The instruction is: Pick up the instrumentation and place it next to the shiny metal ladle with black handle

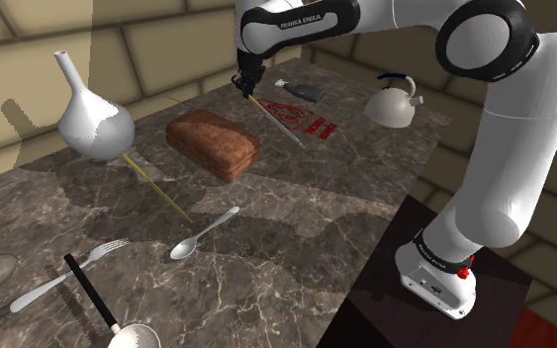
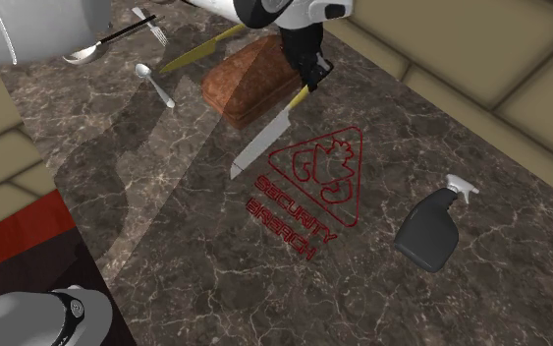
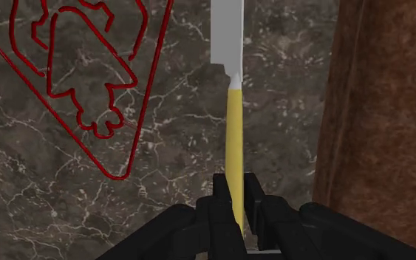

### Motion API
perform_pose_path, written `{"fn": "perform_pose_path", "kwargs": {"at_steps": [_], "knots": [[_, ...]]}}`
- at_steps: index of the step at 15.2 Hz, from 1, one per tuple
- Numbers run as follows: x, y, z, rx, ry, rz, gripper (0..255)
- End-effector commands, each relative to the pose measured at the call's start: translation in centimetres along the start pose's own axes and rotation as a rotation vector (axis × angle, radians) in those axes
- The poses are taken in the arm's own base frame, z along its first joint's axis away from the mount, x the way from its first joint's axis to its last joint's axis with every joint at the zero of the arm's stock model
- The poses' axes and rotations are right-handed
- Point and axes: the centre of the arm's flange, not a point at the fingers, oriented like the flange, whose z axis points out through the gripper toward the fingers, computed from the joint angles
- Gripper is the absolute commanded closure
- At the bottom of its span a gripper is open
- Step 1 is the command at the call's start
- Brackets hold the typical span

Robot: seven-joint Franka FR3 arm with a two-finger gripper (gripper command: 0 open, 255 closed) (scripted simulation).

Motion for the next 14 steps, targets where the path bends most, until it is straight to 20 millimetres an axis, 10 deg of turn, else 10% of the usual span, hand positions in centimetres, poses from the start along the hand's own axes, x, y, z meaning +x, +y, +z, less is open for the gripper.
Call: {"fn": "perform_pose_path", "kwargs": {"at_steps": [1, 14], "knots": [[-2.0, -1.8, -0.5, 0.0, 0.0, 0.001, 255], [-14.2, -13.3, -4.2, 0.0, 0.0, 0.001, 255]]}}
